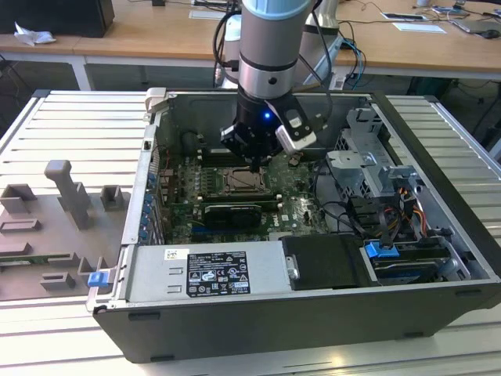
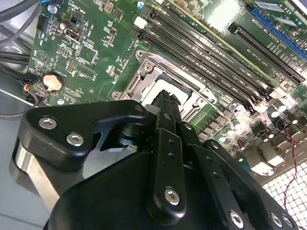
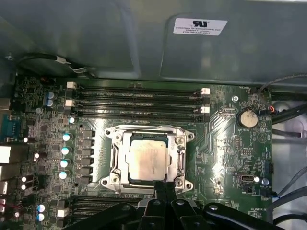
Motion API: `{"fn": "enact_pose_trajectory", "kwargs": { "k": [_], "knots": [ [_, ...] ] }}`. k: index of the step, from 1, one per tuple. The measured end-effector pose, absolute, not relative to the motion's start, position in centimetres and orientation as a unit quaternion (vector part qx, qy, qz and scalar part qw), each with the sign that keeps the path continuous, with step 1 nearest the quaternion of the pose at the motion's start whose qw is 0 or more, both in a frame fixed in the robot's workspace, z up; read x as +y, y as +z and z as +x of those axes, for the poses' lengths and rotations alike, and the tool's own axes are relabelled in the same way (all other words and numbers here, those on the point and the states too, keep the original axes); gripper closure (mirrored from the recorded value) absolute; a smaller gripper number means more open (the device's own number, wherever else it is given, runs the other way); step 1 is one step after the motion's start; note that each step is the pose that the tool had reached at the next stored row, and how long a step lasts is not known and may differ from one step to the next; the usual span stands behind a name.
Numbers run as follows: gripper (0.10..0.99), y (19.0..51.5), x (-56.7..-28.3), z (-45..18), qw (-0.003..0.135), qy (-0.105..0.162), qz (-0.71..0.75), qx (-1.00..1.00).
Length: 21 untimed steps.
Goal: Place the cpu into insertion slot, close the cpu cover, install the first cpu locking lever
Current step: 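Install the first cpu locking lever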
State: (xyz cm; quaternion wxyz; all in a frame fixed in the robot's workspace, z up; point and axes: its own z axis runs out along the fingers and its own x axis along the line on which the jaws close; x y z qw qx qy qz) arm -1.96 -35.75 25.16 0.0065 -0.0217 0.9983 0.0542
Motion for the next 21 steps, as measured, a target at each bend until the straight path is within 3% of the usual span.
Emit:
{"fn": "enact_pose_trajectory", "kwargs": {
  "k": [10, 21],
  "knots": [
    [0.980, 25.0, -38.0, -1.9, 0.007, 0.057, -0.022, 0.998],
    [0.980, 24.4, -38.2, -2.9, 0.007, 0.064, -0.022, 0.998]
  ]
}}
